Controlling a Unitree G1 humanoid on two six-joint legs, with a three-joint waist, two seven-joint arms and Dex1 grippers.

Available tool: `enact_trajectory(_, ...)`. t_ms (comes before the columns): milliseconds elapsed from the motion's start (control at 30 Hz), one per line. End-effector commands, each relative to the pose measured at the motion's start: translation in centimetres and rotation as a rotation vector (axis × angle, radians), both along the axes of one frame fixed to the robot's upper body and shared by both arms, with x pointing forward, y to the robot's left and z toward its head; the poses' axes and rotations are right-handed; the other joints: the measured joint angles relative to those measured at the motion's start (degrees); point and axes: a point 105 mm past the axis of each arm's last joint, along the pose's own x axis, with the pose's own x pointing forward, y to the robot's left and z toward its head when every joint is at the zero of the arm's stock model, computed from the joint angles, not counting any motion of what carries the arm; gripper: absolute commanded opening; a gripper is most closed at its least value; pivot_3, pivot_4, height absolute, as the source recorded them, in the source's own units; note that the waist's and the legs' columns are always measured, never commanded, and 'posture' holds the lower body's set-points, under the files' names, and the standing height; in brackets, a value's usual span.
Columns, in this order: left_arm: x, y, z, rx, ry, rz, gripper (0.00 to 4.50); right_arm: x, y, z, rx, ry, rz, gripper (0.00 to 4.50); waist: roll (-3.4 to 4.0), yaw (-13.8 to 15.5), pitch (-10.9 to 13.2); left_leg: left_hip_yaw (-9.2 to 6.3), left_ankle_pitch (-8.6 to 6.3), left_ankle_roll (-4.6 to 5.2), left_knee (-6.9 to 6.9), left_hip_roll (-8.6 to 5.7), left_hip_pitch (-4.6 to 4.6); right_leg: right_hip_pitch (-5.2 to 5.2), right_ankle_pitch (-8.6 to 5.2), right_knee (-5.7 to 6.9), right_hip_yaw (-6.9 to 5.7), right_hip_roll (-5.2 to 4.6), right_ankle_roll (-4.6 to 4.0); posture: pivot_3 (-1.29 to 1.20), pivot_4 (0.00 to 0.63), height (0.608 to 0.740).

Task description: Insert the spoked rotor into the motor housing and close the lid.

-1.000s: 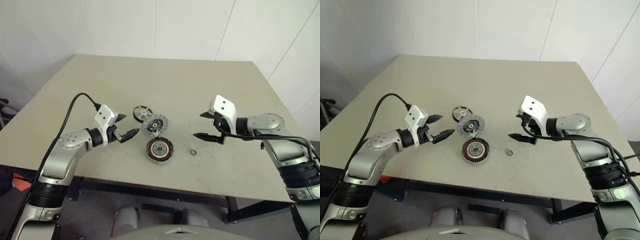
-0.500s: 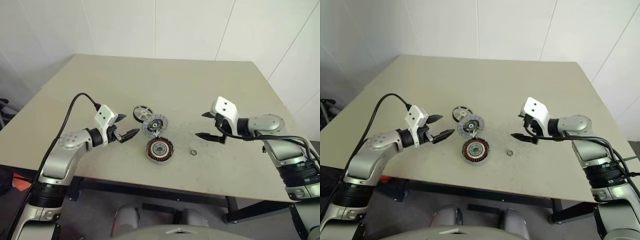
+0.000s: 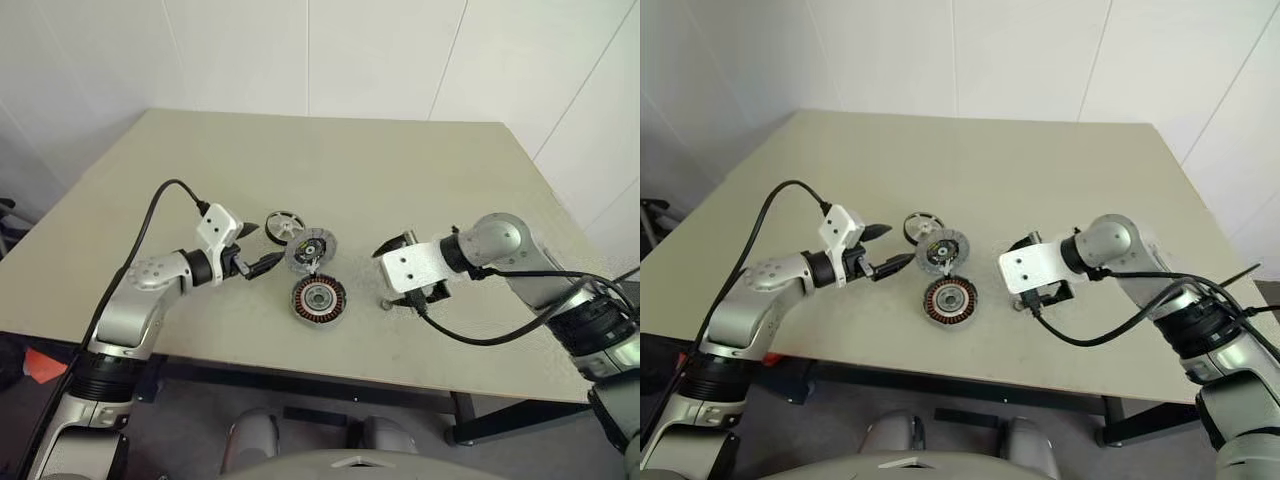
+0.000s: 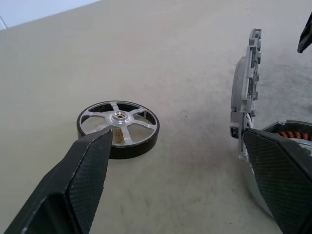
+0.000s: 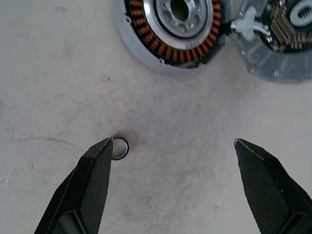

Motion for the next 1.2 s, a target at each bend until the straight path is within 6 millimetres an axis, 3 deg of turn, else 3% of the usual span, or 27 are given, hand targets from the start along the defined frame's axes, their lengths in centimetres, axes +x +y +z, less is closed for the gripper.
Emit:
enact_trajectory(33,0.2,-0.3,1.1,0.002,-0.055,-0.011,4.50,-0.7,1.8,1.1,-0.041,-0.041,0.146,4.48,0.00,0.03,0.00,0.00,0.00,0.00,0.00,0.00,0.00,0.00,0.11,0.01,0.00,0.00,-0.18,0.00,0.000,0.740)
enact_trajectory(267,0.1,-0.2,0.9,-0.002,-0.058,0.006,4.50,-1.3,4.2,-0.2,-0.094,-0.039,0.301,4.48,-0.01,0.00,0.00,0.00,0.00,0.00,0.02,0.01,0.00,0.02,0.17,0.01,0.00,0.00,-0.30,0.00,0.000,0.740)
enact_trajectory(600,-0.4,0.3,0.6,-0.002,-0.060,0.042,4.50,-0.5,4.9,-2.3,-0.145,-0.020,0.354,4.48,-0.01,-0.15,0.00,0.00,0.00,-0.01,0.02,0.02,0.00,0.00,0.19,0.04,0.00,0.00,-0.33,0.00,0.000,0.740)
enact_trajectory(1000,-0.6,0.5,0.4,-0.003,-0.058,0.070,4.50,-1.5,6.5,-2.9,-0.158,-0.045,0.470,4.48,-0.01,-0.15,0.00,0.00,0.00,-0.01,0.02,0.02,-0.01,0.01,0.20,0.04,0.00,0.01,-0.34,0.00,0.000,0.740)
enact_trajectory(1200,-0.9,0.3,0.2,-0.003,-0.054,0.074,4.50,-1.0,6.8,-3.7,-0.162,-0.022,0.451,4.48,-0.01,-0.26,0.00,0.00,0.00,-0.01,0.02,0.03,0.00,0.01,0.20,0.04,0.01,0.01,-0.34,0.00,0.000,0.740)
